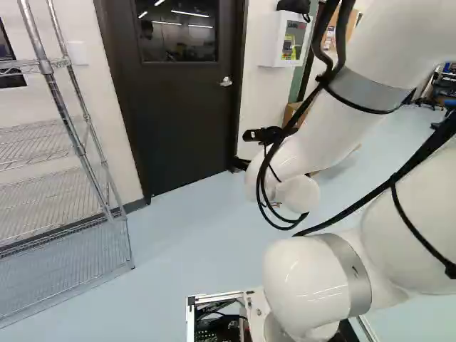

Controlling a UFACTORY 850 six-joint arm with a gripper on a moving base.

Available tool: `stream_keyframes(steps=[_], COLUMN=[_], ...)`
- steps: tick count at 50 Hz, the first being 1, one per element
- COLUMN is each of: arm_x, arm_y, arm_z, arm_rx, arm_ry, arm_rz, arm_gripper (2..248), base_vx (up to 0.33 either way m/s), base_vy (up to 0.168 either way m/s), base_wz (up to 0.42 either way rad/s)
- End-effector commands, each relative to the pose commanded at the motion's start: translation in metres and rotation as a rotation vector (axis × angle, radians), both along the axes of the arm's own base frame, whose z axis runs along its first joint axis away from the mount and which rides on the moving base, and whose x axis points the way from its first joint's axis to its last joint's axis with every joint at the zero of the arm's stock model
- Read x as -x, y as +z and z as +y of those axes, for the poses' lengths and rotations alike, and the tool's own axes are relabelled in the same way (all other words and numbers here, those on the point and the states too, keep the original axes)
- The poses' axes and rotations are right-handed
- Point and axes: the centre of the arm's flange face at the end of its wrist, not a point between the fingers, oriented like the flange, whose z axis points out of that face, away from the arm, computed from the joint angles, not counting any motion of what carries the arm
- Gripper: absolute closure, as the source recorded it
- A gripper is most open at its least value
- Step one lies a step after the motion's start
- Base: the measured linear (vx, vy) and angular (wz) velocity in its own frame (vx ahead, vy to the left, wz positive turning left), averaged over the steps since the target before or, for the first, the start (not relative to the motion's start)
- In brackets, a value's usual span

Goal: Open the door and move inside

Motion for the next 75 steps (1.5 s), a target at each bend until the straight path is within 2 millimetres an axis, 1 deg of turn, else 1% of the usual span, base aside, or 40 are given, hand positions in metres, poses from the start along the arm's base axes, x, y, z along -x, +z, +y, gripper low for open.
stream_keyframes(steps=[58, 75], arm_x=[0.0000, 0.0000], arm_y=[0.0000, 0.0000], arm_z=[0.0000, 0.0000], arm_rx=[0.000, 0.000], arm_ry=[0.000, 0.000], arm_rz=[0.000, 0.000], arm_gripper=[3, 3], base_vx=[0.243, 0.231], base_vy=[-0.049, -0.015], base_wz=[-0.013, -0.009])
